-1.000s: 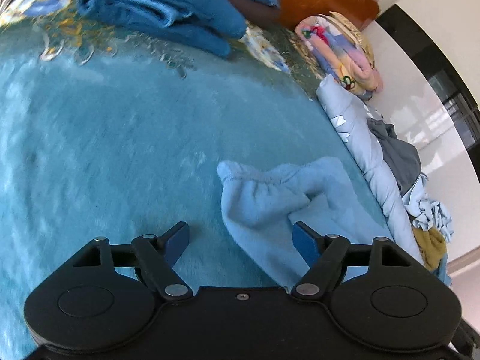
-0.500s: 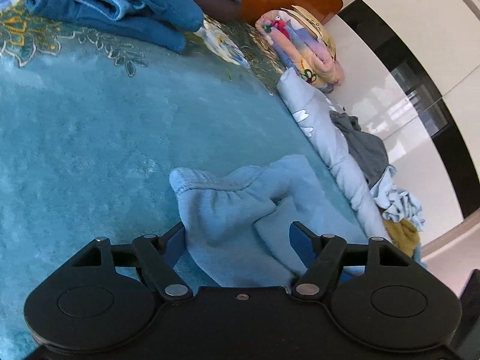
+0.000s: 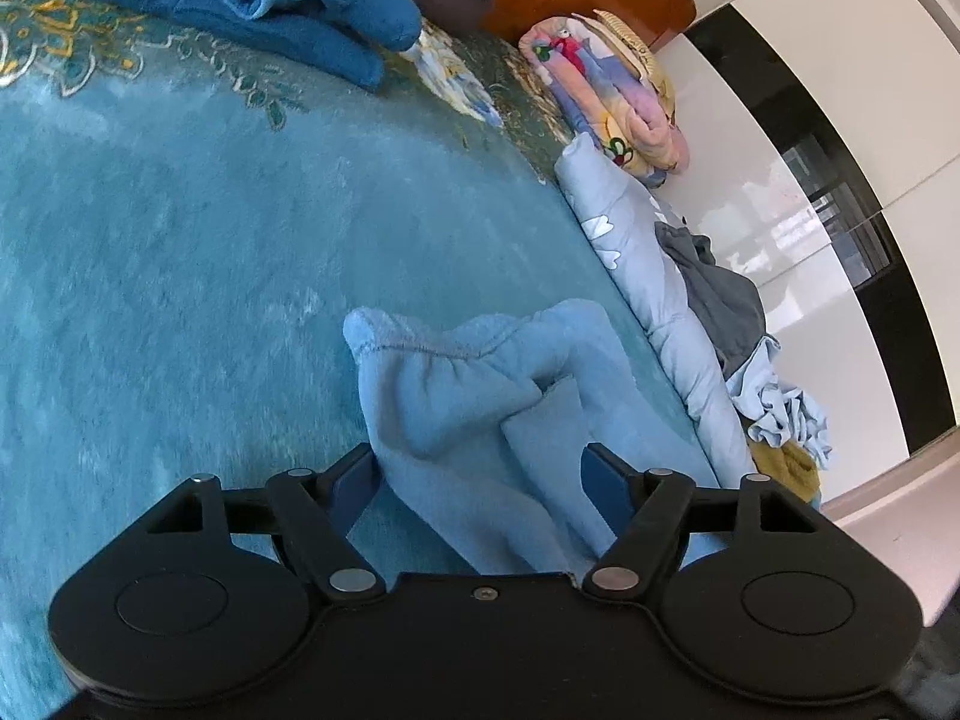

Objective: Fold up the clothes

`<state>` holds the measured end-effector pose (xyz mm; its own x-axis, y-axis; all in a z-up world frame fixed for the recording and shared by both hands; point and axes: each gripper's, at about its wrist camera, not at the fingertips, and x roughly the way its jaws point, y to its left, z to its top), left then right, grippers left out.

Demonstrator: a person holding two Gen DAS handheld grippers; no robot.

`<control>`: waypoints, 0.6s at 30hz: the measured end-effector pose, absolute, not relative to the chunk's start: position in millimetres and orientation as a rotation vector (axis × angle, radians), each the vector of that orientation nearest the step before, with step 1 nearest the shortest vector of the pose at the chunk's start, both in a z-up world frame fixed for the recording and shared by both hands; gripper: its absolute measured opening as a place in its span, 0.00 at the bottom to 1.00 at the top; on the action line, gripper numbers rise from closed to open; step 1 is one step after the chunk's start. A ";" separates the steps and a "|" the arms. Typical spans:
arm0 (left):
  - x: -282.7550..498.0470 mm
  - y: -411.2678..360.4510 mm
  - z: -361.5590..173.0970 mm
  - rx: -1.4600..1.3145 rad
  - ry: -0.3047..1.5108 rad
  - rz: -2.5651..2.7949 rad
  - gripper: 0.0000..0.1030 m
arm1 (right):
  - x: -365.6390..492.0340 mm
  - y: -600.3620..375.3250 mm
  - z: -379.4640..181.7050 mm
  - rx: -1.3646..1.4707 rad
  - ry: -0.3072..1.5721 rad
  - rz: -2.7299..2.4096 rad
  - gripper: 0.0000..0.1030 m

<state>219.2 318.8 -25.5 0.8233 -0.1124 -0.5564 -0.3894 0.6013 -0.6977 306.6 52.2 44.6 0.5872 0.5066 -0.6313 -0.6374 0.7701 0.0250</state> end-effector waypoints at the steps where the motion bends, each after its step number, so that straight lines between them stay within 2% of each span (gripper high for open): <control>1: 218.3 317.7 -25.5 -0.929 0.606 0.173 0.69 | 306.3 41.9 51.1 -0.196 0.657 0.657 0.02; 7: 215.2 310.7 -24.1 -0.965 0.603 0.202 0.70 | 296.6 43.5 52.6 -0.298 0.665 0.735 0.04; 10: 213.8 310.2 -20.5 -0.960 0.608 0.188 0.71 | 294.6 68.0 39.2 -0.355 0.688 0.775 0.21; 13: 212.4 312.6 -17.0 -0.939 0.610 0.185 0.72 | 296.3 87.6 23.8 -0.395 0.705 0.767 0.27; 17: 213.6 316.5 -16.1 -0.906 0.615 0.181 0.72 | 294.2 105.0 5.4 -0.483 0.676 0.712 0.59; 18: 214.4 316.5 -16.7 -0.896 0.619 0.179 0.72 | 294.2 108.1 1.6 -0.501 0.668 0.697 0.62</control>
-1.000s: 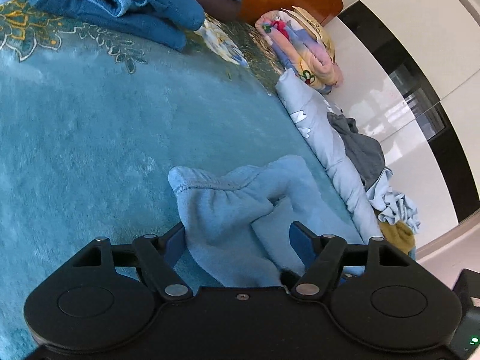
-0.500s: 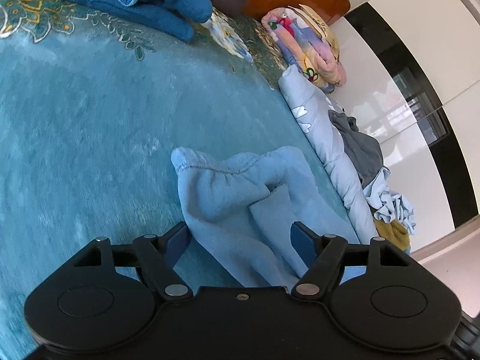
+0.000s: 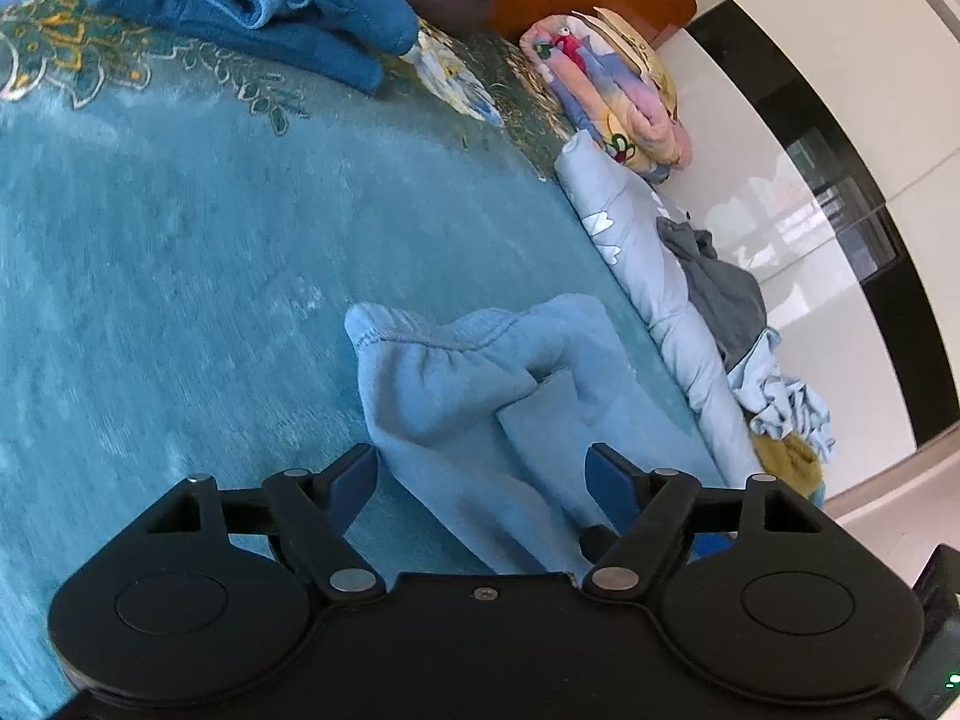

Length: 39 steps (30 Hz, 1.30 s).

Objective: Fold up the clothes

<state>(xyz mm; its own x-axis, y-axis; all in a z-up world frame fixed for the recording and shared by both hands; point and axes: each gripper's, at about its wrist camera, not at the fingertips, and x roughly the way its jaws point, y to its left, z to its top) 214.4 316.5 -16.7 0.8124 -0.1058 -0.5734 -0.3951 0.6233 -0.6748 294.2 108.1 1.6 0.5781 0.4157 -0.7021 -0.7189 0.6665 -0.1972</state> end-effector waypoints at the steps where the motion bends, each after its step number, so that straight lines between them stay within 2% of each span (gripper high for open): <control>1: 215.3 316.4 -17.2 -0.886 0.624 0.177 0.73 | 294.4 110.4 -1.5 -0.513 0.665 0.697 0.61; 4: 217.3 315.9 -20.3 -0.885 0.631 0.156 0.74 | 295.6 117.6 -9.9 -0.545 0.673 0.708 0.62; 6: 218.0 315.5 -21.1 -0.883 0.633 0.145 0.75 | 293.8 123.2 -14.7 -0.592 0.653 0.684 0.68; 7: 218.5 315.2 -20.9 -0.880 0.632 0.138 0.75 | 292.1 125.0 -16.1 -0.606 0.638 0.680 0.68; 12: 221.4 315.1 -18.9 -0.869 0.629 0.111 0.76 | 288.8 129.7 -21.1 -0.623 0.605 0.626 0.87; 16: 221.8 315.3 -17.9 -0.875 0.621 0.095 0.78 | 291.4 130.6 -23.4 -0.610 0.619 0.610 0.86; 17: 221.5 315.4 -17.8 -0.879 0.619 0.092 0.78 | 292.4 131.0 -23.2 -0.610 0.629 0.614 0.82; 19: 221.4 315.5 -17.0 -0.881 0.616 0.084 0.78 | 293.5 132.1 -21.7 -0.613 0.640 0.622 0.65; 20: 221.3 315.3 -16.5 -0.881 0.615 0.082 0.79 | 294.4 133.4 -21.5 -0.619 0.649 0.625 0.45; 21: 221.5 315.4 -16.5 -0.883 0.613 0.078 0.79 | 296.0 134.8 -21.7 -0.622 0.662 0.627 0.35; 23: 221.5 315.4 -16.6 -0.885 0.613 0.075 0.79 | 299.9 135.6 -22.6 -0.610 0.673 0.612 0.35; 25: 221.4 315.2 -17.0 -0.887 0.615 0.072 0.79 | 300.7 137.2 -24.0 -0.613 0.673 0.613 0.24; 26: 221.3 315.3 -17.6 -0.887 0.617 0.071 0.79 | 301.1 137.9 -24.0 -0.607 0.680 0.625 0.08; 27: 221.1 315.4 -17.8 -0.887 0.618 0.073 0.79 | 301.8 138.3 -23.5 -0.594 0.689 0.628 0.03; 32: 219.5 316.2 -19.1 -0.891 0.629 0.085 0.79 | 305.2 126.3 -10.5 -0.489 0.712 0.603 0.02; 39: 209.1 311.1 -13.3 -0.873 0.632 0.118 0.79 | 305.3 50.6 50.4 -0.226 0.647 0.497 0.02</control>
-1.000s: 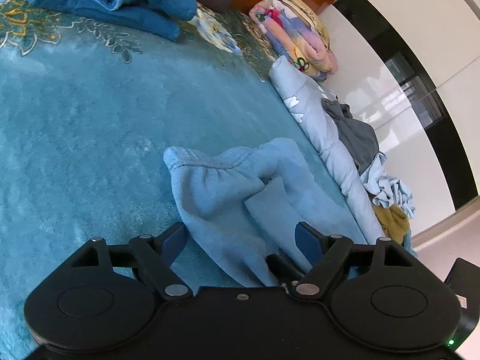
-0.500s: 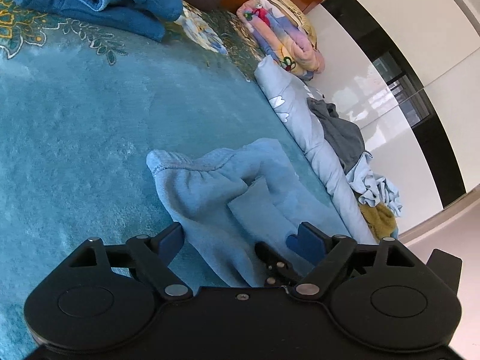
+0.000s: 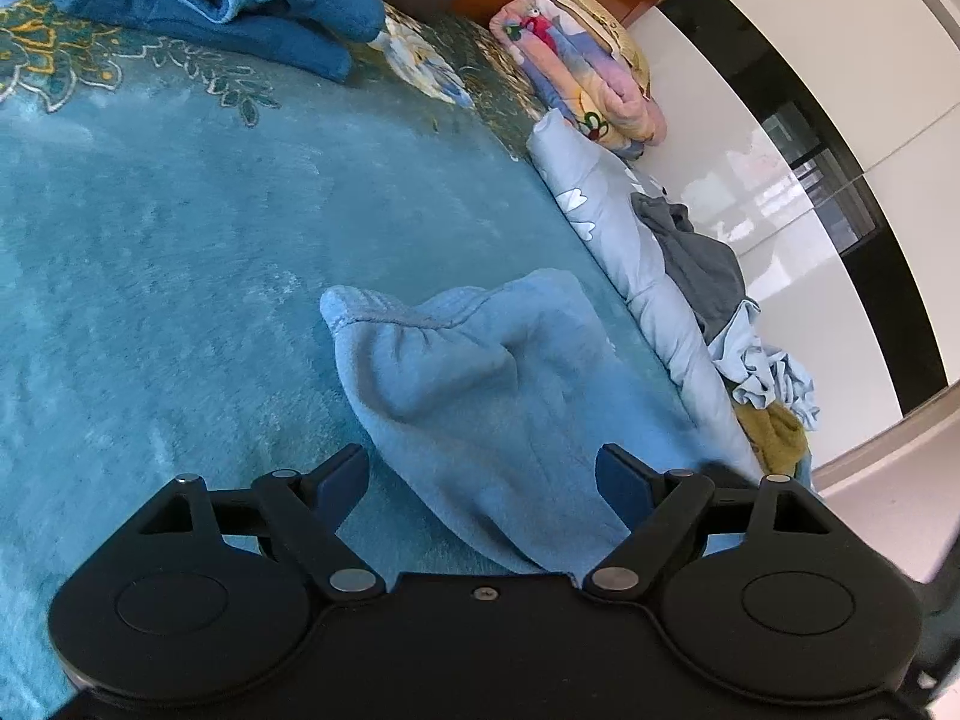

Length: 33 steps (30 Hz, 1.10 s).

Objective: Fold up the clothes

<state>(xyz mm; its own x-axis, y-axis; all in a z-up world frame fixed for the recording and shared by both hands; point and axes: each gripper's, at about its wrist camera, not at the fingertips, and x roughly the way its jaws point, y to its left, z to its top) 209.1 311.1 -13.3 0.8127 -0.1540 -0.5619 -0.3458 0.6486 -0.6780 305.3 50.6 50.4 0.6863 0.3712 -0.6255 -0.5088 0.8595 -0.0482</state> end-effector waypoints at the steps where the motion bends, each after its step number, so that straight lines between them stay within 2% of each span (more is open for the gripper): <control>1: 207.4 309.9 -11.8 -0.871 0.633 0.122 0.79 | 305.2 36.2 59.3 -0.190 0.635 0.474 0.02; 8: 196.6 293.9 0.6 -0.852 0.627 0.146 0.79 | 295.9 -91.8 118.8 0.071 0.524 0.246 0.02; 14: 190.2 279.9 5.6 -0.839 0.638 0.154 0.79 | 282.2 -189.4 130.2 0.204 0.488 0.040 0.02; 19: 188.4 275.3 5.7 -0.818 0.657 0.170 0.79 | 275.7 -245.2 107.3 0.300 0.544 -0.070 0.01; 29: 195.8 286.2 -4.8 -0.776 0.718 0.221 0.79 | 276.1 -310.7 22.8 0.435 0.763 -0.265 0.00; 33: 201.7 294.3 -6.3 -0.763 0.710 0.244 0.79 | 271.2 -318.2 13.3 0.456 0.795 -0.218 0.01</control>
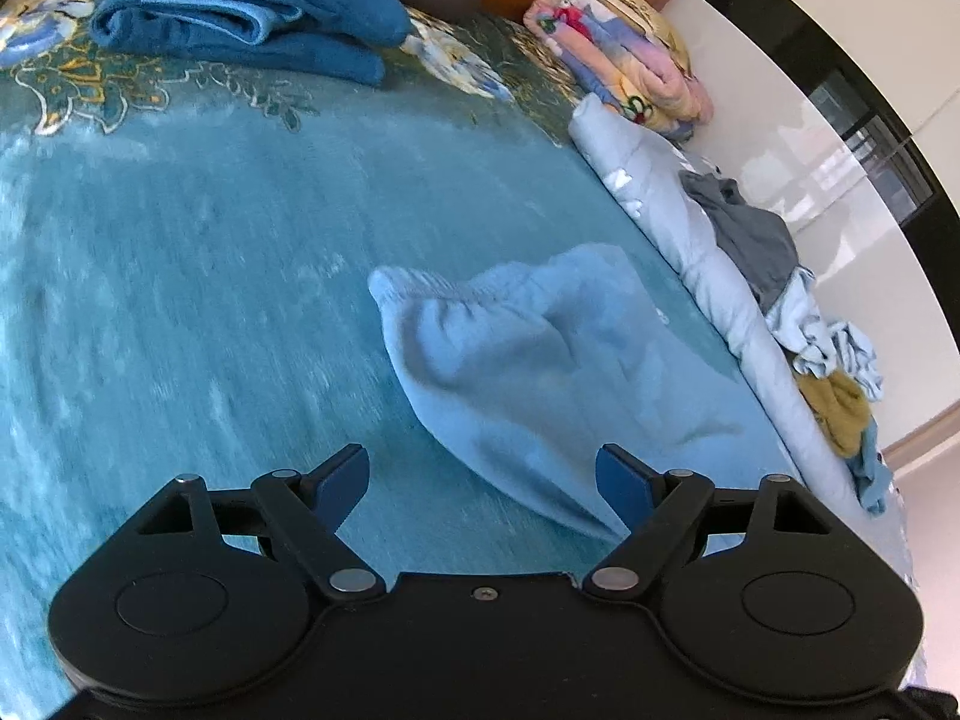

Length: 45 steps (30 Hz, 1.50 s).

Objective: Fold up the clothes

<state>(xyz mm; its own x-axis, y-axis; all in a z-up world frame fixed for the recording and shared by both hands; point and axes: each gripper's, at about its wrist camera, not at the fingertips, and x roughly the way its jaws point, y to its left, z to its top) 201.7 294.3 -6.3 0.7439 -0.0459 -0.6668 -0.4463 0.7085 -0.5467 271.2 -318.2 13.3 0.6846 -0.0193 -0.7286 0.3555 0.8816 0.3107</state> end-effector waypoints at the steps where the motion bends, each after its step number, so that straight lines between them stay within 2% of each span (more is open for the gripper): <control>1: 204.0 296.4 -7.3 -0.761 0.713 0.251 0.79 | 271.1 -318.7 12.6 0.470 0.808 -0.188 0.01; 5: 211.7 302.2 -12.6 -0.763 0.710 0.258 0.79 | 271.4 -316.8 6.7 0.535 0.837 -0.097 0.05; 9: 215.3 305.8 -17.7 -0.775 0.682 0.233 0.80 | 271.6 -313.6 -6.5 0.629 0.886 -0.078 0.14; 15: 222.1 309.4 -22.6 -0.769 0.642 0.156 0.80 | 287.9 -315.1 -26.7 0.758 0.888 -0.089 0.15; 23: 226.4 306.6 -32.6 -0.799 0.589 0.056 0.77 | 301.2 -321.7 -43.2 0.915 0.818 -0.103 0.15; 27: 223.4 311.5 -35.4 -0.864 0.556 0.039 0.73 | 306.7 -317.9 -43.8 0.916 0.820 -0.084 0.05; 30: 221.0 312.8 -34.8 -0.887 0.539 0.040 0.62 | 309.3 -314.2 -40.3 0.911 0.811 -0.088 0.03; 31: 220.5 312.7 -33.8 -0.890 0.536 0.044 0.55 | 309.3 -313.1 -37.8 0.912 0.804 -0.085 0.03; 32: 220.4 312.4 -32.9 -0.896 0.532 0.047 0.44 | 309.0 -312.3 -34.4 0.913 0.796 -0.084 0.03; 33: 220.6 311.4 -31.5 -0.900 0.533 0.055 0.38 | 308.4 -312.0 -30.3 0.914 0.785 -0.081 0.03; 35: 221.6 309.3 -27.8 -0.895 0.534 0.067 0.12 | 306.5 -313.0 -20.7 0.920 0.765 -0.064 0.03; 38: 220.5 304.5 -15.2 -0.868 0.505 0.091 0.05 | 300.8 -316.6 -2.0 0.929 0.729 -0.032 0.03; 45: 215.8 301.3 38.0 -0.853 0.433 0.097 0.02 | 274.6 -325.6 51.3 0.876 0.662 0.029 0.02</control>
